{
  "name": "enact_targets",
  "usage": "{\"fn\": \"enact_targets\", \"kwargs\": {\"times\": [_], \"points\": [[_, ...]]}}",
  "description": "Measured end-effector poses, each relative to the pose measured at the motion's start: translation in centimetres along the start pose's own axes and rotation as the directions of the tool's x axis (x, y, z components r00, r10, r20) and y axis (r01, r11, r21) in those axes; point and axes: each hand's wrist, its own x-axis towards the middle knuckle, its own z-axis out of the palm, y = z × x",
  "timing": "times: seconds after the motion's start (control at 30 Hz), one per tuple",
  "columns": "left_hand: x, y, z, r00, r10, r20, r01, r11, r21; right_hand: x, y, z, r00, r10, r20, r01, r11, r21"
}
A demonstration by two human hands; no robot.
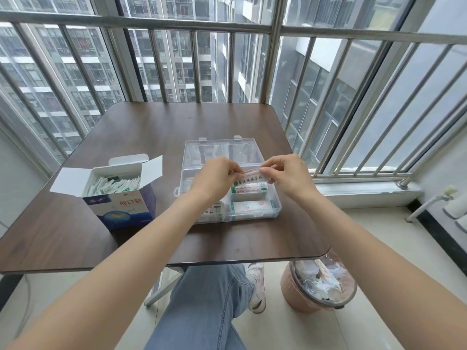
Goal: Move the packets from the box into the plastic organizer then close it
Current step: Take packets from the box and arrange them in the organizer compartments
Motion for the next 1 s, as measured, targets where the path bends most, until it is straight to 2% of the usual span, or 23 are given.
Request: {"fn": "enact_targets", "kwargs": {"times": [0.23,0.5,0.7,1.0], "points": [[-0.6,0.0,0.4,0.999,-0.001,0.041,-0.006,0.986,0.165,-0.6,0.4,0.7,0.999,-0.049,0.017,0.051,0.976,-0.211],[-0.6,-0.7,0.5,0.998,-0.004,0.057,-0.012,0.962,0.273,-0.8,-0.3,0.9,0.992,-0.078,0.104,0.116,0.892,-0.437],[-0.4,-0.4,0.1,0.997,-0.005,0.083,-0.024,0.939,0.343,-0.9,-0.6,0.9,0.988,-0.086,0.131,0.139,0.863,-0.485],[-0.2,-0.6,0.4,0.994,-0.057,0.091,0.023,0.941,0.337,-0.8,-0.7,0.9,0.987,-0.053,0.153,0.120,0.875,-0.469]]}}
